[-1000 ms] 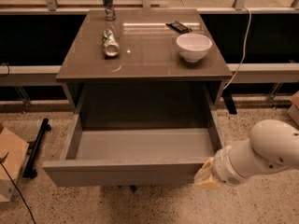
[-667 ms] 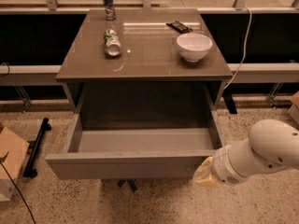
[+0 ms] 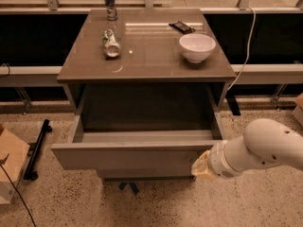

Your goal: Close top drawer

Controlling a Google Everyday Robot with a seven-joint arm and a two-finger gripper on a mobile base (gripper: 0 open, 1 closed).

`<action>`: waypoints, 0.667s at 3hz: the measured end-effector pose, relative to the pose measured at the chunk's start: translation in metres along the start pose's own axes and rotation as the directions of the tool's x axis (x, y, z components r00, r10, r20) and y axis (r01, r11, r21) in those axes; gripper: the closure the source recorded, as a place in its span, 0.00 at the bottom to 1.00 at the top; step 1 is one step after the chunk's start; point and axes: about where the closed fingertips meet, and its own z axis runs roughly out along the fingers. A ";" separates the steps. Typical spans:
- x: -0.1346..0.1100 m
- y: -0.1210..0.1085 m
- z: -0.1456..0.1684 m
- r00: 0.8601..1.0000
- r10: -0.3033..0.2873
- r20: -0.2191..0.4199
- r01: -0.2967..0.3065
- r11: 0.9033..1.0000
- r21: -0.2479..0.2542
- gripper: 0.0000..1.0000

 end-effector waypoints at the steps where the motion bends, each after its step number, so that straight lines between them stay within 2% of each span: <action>1: -0.016 -0.026 0.017 0.998 -0.036 0.042 0.034 0.997 0.064 1.00; 2: -0.024 -0.039 0.025 0.997 -0.051 0.059 0.046 0.995 0.088 1.00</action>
Offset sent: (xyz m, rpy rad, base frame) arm 0.1027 0.0388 -0.0105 0.0611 -0.2198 0.0020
